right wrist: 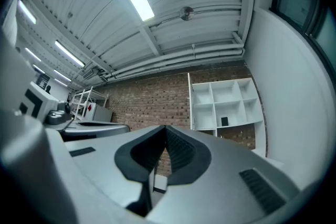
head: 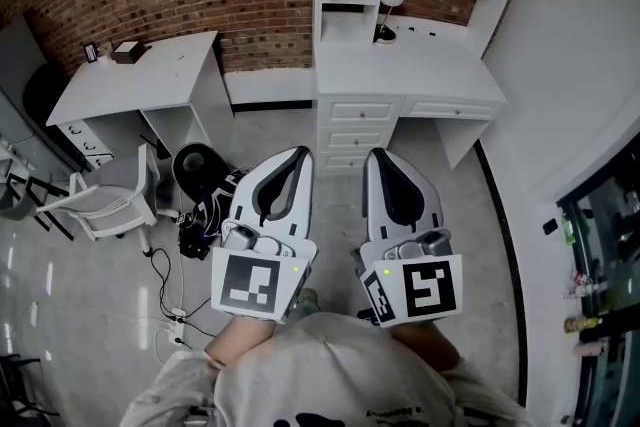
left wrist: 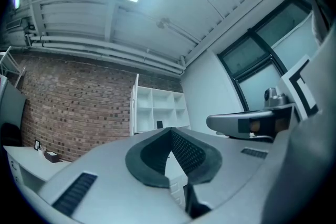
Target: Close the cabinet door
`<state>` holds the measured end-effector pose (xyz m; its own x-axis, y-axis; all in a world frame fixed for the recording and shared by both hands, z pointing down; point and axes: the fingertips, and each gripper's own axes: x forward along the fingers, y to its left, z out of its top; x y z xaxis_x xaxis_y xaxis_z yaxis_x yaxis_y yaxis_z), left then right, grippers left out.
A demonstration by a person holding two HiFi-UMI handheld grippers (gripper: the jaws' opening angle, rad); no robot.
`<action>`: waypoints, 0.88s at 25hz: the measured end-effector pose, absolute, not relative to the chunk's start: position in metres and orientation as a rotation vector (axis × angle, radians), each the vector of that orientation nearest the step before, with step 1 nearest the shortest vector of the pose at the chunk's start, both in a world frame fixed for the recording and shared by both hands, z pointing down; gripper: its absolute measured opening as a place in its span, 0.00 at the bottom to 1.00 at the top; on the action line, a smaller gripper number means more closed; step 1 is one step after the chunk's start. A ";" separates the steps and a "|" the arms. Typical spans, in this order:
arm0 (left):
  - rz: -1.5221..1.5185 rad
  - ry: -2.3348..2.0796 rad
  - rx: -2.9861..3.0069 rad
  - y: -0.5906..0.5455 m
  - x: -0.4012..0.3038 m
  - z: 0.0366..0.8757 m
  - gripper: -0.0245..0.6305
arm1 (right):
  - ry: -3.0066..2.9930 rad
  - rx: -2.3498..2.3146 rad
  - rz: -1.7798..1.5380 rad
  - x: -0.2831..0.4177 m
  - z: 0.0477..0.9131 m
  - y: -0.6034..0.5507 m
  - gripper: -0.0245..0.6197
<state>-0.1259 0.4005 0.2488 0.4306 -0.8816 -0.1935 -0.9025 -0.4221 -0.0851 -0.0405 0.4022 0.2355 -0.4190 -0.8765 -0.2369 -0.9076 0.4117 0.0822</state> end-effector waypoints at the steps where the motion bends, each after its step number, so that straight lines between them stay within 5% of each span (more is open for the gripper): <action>1: 0.177 1.576 -2.508 0.390 -0.129 0.248 0.05 | 2.503 -1.598 0.295 -0.044 0.235 0.392 0.06; 22: 0.181 1.524 -2.561 0.246 -0.159 0.255 0.05 | 2.494 -1.634 0.284 -0.077 0.239 0.252 0.06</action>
<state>-0.1587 0.2460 0.2550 0.4745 -0.8611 -0.1828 -0.8799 -0.4697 -0.0715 -0.0770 0.2518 0.2391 -0.3971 -0.8899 -0.2244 -0.9176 0.3899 0.0777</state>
